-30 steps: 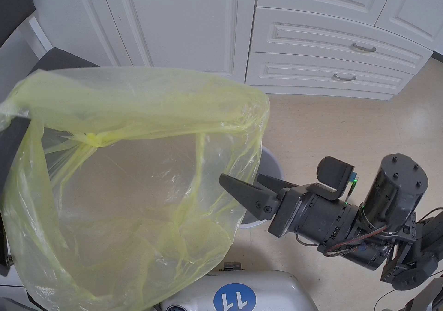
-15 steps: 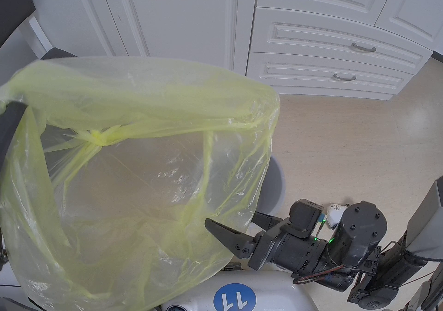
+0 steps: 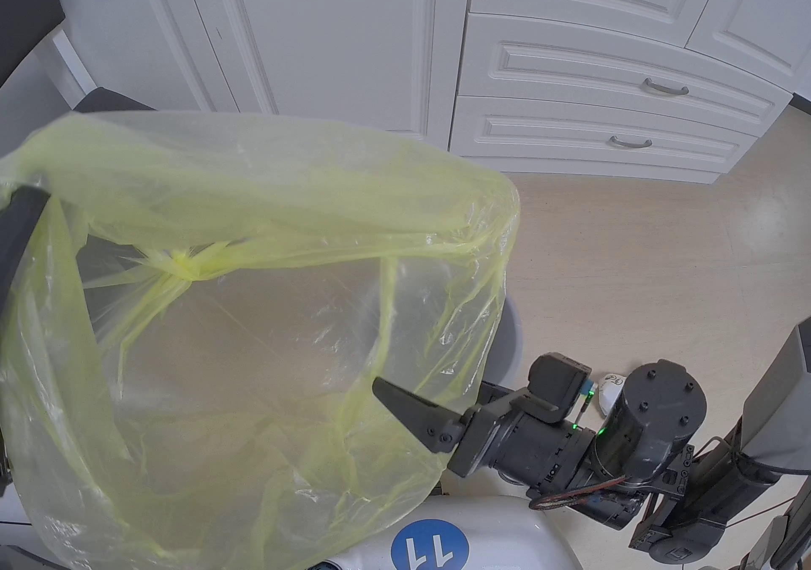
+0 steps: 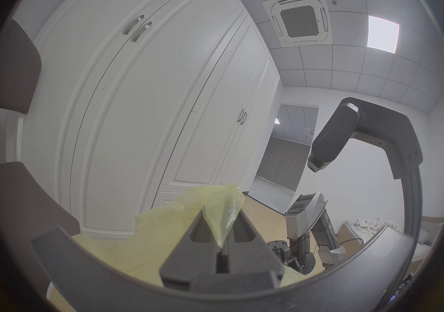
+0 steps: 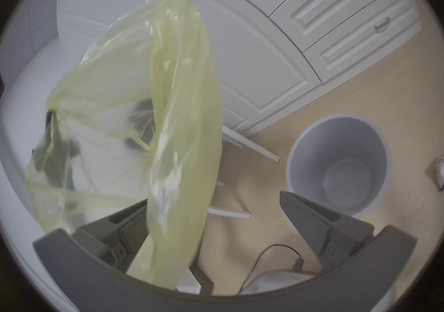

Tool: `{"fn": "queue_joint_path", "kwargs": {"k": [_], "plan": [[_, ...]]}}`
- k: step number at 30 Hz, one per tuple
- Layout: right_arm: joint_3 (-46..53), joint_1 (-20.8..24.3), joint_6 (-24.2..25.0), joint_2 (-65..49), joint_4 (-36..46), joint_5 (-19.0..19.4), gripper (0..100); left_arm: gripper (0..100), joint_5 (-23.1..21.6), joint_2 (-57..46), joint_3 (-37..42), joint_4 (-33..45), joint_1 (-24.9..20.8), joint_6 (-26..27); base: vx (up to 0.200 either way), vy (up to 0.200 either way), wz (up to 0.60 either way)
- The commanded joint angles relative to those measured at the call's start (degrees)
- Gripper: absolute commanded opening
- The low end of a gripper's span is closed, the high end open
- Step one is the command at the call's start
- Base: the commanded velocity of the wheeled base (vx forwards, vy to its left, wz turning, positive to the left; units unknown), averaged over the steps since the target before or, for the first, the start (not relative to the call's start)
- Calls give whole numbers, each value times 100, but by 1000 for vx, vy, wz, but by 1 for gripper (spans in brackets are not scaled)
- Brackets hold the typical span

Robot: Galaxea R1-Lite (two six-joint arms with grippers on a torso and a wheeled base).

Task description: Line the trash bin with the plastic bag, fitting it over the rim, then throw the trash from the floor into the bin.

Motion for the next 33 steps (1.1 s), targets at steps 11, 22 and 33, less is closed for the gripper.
{"fn": "queue_joint_path", "kwargs": {"k": [11,22,33], "plan": [[-368,55,343,168,-102,-197,100,0,-6,43,-3,-2,-22,0,0,0,0],[-368,55,352,71,-102,-197,0,0,-6,61,6,-2,-22,-9,0,0,0],[-149,-252,-316,-816,-102,-153,0,0,3,439,41,16,31,-158,0,0,0]]}}
